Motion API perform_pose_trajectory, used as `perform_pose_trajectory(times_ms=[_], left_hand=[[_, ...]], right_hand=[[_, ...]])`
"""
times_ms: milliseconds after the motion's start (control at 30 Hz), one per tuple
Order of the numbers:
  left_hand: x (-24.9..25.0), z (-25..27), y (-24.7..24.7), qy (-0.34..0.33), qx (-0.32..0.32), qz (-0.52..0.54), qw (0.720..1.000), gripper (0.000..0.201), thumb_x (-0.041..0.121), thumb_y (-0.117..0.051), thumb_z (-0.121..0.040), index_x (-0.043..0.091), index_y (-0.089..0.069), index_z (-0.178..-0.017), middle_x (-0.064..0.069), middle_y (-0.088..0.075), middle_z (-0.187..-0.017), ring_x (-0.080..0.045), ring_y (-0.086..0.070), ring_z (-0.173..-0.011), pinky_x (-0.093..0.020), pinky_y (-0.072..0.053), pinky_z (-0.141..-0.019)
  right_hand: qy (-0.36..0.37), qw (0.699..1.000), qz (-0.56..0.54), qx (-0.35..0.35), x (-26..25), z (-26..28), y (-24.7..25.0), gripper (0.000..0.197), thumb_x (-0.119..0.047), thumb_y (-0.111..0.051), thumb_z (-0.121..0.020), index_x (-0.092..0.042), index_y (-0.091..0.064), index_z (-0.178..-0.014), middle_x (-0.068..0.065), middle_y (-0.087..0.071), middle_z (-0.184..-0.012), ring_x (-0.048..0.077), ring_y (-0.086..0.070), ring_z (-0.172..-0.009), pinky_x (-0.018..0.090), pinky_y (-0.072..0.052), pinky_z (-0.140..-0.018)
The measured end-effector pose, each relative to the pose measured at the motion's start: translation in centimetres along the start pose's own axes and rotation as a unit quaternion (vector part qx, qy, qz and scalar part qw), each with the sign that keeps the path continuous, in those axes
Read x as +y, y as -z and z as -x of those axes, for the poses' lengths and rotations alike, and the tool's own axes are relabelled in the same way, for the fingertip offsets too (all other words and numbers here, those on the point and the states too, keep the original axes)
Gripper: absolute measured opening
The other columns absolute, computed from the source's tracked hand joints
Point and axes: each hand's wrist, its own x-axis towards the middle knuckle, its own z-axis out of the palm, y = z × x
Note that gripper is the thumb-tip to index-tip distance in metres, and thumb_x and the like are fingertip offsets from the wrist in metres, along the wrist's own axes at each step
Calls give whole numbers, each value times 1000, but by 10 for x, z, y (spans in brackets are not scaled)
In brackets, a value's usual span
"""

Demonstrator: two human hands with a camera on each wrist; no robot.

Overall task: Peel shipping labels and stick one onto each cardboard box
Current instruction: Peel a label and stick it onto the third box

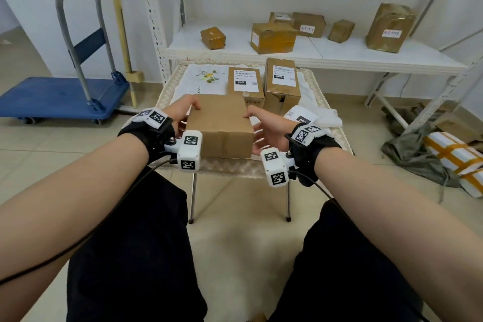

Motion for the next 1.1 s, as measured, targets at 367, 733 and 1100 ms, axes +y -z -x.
perform_pose_trajectory(times_ms=[367, 733, 1100], left_hand=[[15, -29, -44, 24, -68, -19, 997, 38, 29, -57, -74, 10, -46, -104, -4, -44, -85, -21, -48, -62, -24, -47, -53], [31, -69, -55, 2, -61, 41, 997, 15, 26, -56, -88, 12, -53, -95, -3, -56, -77, -16, -51, -58, -24, -46, -53], [16, -80, -55, 9, -35, 55, 998, 16, 24, -62, -88, 12, -57, -98, -6, -62, -78, -16, -60, -52, -18, -47, -44]], right_hand=[[46, 994, -34, 95, 24, -17, 46, 33, -47, -56, -84, -14, -50, -82, -1, -51, -52, 16, -50, -49, 23, -45, -50], [80, 987, -37, 132, 6, -61, 50, 36, -50, -51, -91, -16, -59, -87, 2, -63, -55, 23, -59, -61, 31, -47, -65], [94, 980, -35, 171, 13, -74, 43, 36, -38, -51, -95, -8, -63, -109, 6, -66, -83, 23, -63, -73, 34, -53, -70]])
